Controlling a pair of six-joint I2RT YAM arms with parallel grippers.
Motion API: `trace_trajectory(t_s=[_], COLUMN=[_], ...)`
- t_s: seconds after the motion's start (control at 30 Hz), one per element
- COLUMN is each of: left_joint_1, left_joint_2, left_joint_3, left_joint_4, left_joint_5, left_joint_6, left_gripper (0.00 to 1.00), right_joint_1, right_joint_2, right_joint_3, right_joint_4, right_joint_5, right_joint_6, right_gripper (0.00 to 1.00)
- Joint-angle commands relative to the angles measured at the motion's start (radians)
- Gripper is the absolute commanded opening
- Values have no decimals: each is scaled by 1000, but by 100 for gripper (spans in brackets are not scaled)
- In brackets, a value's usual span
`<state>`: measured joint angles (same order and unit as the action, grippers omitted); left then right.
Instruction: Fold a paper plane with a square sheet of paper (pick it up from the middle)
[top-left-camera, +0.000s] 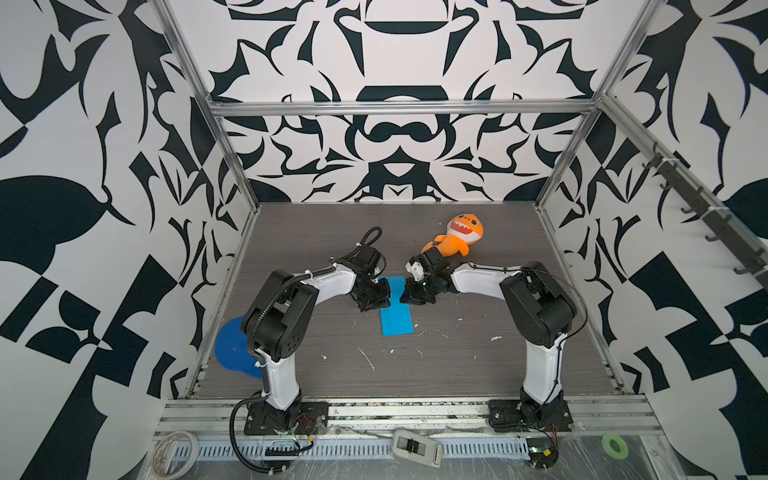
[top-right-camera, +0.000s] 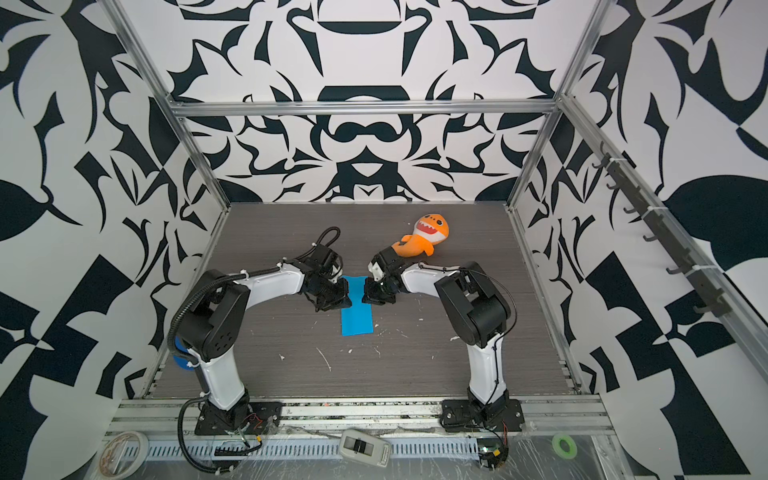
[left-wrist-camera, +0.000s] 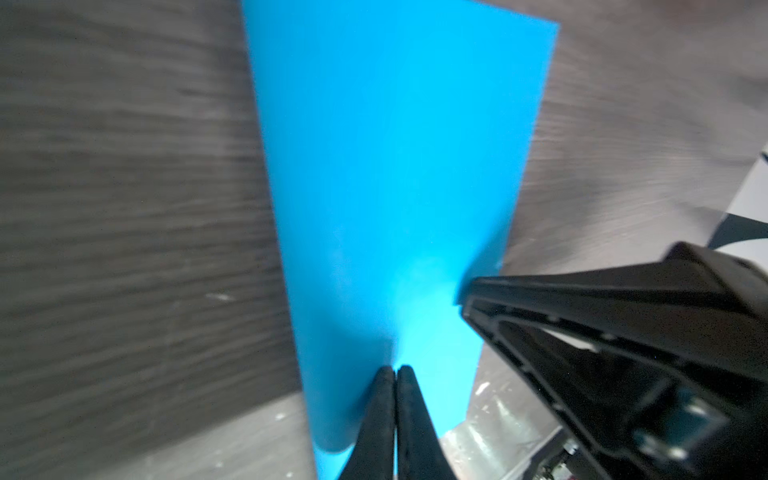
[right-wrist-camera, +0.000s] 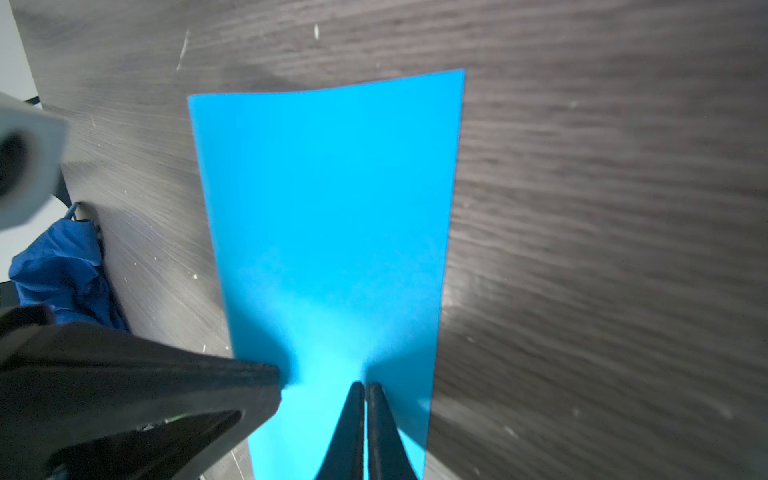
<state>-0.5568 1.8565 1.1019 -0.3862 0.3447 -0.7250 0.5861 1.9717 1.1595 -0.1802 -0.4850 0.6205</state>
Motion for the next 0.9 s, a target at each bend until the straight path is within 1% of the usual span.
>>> trace_trajectory(t_s=[0.0, 0.37, 0.5, 0.63, 0.77, 0.87], left_joint_1=[0, 0, 2, 9, 9, 9], left_joint_2=[13, 1, -39, -87, -146, -158], left_joint_3=[-22, -55, -91, -87, -54, -40], left_joint_4=[-71, -175, -211, -226, -171, -117], left_joint_5=[-61, -181, -223, -212, -147, -100], left_joint_6=[32, 50, 50, 62, 63, 40], left_gripper=[7, 8, 7, 8, 9, 9], right_joint_1=[8, 11, 11, 11, 13, 13], right_joint_2=[75, 91, 90, 90, 90, 90], right_joint_3=[-25, -17, -12, -9, -4, -3], right_joint_4=[-128, -164, -173, -171, -175, -175], right_joint_5=[138, 176, 187, 187, 188, 187], right_joint_6=[-14, -24, -25, -25, -27, -24], right_gripper=[11, 10, 10, 10, 10, 10])
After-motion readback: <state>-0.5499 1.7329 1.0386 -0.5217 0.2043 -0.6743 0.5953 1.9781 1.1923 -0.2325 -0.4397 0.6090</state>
